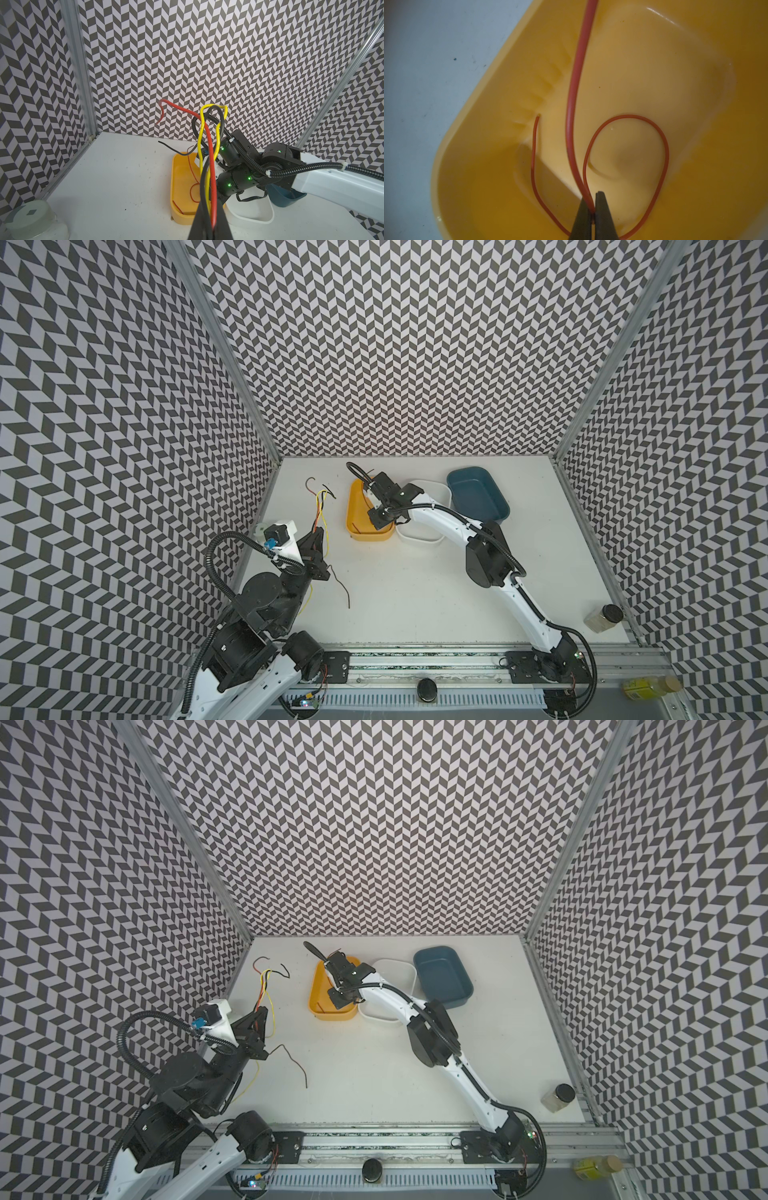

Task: Untangle the cables
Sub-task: 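Lower the red wire into the yellow tray and open the right gripper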

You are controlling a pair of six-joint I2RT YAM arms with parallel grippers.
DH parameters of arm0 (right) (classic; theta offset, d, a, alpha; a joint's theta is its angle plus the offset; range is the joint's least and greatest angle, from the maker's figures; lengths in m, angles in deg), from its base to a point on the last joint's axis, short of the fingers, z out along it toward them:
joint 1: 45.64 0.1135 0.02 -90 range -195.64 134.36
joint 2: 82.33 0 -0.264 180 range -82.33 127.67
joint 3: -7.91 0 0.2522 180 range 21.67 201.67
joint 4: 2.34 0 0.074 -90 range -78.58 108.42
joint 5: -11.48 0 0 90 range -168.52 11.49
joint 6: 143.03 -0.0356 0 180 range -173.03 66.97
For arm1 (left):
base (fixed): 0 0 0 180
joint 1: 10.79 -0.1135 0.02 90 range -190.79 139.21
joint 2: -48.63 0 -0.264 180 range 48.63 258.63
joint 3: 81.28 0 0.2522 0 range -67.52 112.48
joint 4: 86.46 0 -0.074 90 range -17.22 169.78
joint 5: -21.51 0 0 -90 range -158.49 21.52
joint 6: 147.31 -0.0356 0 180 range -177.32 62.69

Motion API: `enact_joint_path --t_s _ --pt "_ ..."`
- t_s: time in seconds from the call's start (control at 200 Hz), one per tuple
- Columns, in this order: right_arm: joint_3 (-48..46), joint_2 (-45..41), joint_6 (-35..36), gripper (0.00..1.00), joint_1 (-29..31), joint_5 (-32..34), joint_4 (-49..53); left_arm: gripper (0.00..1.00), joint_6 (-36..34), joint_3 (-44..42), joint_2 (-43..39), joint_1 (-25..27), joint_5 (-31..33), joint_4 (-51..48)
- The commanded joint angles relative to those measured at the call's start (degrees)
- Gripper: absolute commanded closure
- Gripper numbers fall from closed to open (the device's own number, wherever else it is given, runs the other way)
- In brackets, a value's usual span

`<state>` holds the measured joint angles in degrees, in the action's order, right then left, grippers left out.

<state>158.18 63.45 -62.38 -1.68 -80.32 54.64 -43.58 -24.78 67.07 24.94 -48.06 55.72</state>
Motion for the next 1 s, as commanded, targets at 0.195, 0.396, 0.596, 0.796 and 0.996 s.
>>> enact_joint_path --t_s 0.195,0.396,0.596,0.796,0.996 --pt "0.87 -0.23 0.65 0.85 -0.2 0.27 3.87 1.0 0.08 -0.26 -0.24 0.3 1.19 1.21" --pt "0.95 -0.49 1.2 0.78 -0.11 -0.72 3.89 1.0 0.06 -0.34 -0.24 0.26 1.37 1.2" --pt "0.77 -2.55 1.93 0.71 0.24 -0.93 3.69 1.0 0.06 -0.32 -0.42 0.31 1.63 1.18" --pt "-0.23 -7.7 4.05 0.61 0.42 -0.28 2.83 1.0 0.06 -0.38 -0.31 0.31 1.59 1.31" --pt "-0.63 -12.27 5.0 0.53 0.51 -0.17 4.63 1.0 0.02 -0.34 -0.51 0.27 1.72 1.29"
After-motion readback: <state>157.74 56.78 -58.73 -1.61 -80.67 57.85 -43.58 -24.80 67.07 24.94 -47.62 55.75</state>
